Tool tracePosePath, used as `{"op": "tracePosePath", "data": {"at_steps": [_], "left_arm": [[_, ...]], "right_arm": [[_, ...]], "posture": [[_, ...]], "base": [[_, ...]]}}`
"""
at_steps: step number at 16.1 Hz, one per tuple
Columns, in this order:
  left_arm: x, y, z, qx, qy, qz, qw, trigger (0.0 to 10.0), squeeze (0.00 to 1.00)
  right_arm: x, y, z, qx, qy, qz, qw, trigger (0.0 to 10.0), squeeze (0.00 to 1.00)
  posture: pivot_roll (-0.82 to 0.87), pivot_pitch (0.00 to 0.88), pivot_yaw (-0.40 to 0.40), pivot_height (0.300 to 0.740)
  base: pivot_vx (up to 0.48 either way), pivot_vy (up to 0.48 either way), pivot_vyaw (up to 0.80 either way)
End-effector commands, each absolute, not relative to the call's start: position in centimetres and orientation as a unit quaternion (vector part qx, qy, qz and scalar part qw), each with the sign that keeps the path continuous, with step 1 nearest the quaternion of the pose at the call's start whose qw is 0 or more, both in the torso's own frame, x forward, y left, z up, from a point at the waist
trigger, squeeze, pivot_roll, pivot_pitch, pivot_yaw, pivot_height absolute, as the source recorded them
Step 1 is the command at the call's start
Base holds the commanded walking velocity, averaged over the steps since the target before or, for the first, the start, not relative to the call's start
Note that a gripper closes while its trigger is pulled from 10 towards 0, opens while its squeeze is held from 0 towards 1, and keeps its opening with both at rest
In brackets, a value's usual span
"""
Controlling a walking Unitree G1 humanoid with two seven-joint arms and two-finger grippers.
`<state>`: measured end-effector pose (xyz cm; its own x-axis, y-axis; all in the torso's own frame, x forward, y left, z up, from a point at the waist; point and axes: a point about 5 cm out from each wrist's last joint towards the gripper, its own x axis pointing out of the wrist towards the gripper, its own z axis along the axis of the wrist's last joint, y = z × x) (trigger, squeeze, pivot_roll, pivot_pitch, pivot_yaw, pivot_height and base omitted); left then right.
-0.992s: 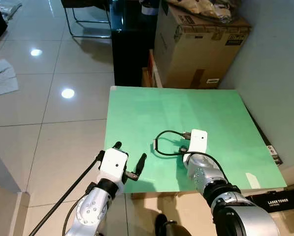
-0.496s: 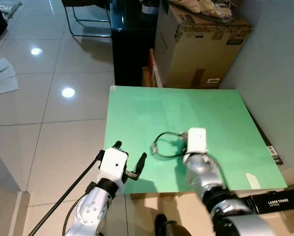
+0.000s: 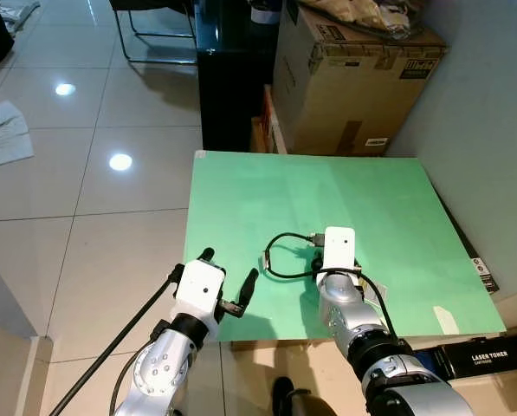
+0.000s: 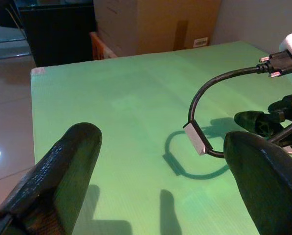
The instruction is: Hang keys on a hook
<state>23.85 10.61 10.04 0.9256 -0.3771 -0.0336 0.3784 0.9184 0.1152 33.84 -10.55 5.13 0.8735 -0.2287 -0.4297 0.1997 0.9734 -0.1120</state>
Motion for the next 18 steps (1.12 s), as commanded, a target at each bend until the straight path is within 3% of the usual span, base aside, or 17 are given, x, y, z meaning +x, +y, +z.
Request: {"op": "tracePosePath", "data": {"at_steps": [1, 15, 16, 18], "left_arm": [[23.7, 10.3, 10.0, 0.054, 0.003, -0.199, 0.978, 10.0, 0.0], [24.1, 9.8, 10.0, 0.052, 0.0, -0.207, 0.977, 10.0, 0.0], [24.1, 9.7, 10.0, 0.051, -0.001, -0.207, 0.977, 10.0, 0.0], [24.2, 9.7, 10.0, 0.051, -0.002, -0.206, 0.977, 10.0, 0.0]], "right_arm": [[33.0, -11.2, 4.1, -0.032, 0.247, -0.13, 0.96, 10.0, 0.0], [32.0, -11.7, 2.9, 0.007, 0.285, -0.163, 0.944, 10.0, 0.0], [32.1, -11.9, 3.0, 0.003, 0.281, -0.163, 0.946, 0.0, 0.0], [32.2, -11.9, 2.9, 0.006, 0.283, -0.163, 0.945, 0.0, 0.0]], "posture": [[0.01, 0.23, -0.1, 0.74], [-0.02, 0.222, -0.1, 0.74], [-0.02, 0.221, -0.101, 0.74], [-0.02, 0.22, -0.102, 0.74]], "base": [[0.0, 0.0, 0.0], [0.0, 0.0, 0.0], [0.0, 0.0, 0.0], [0.0, 0.0, 0.0]]}}
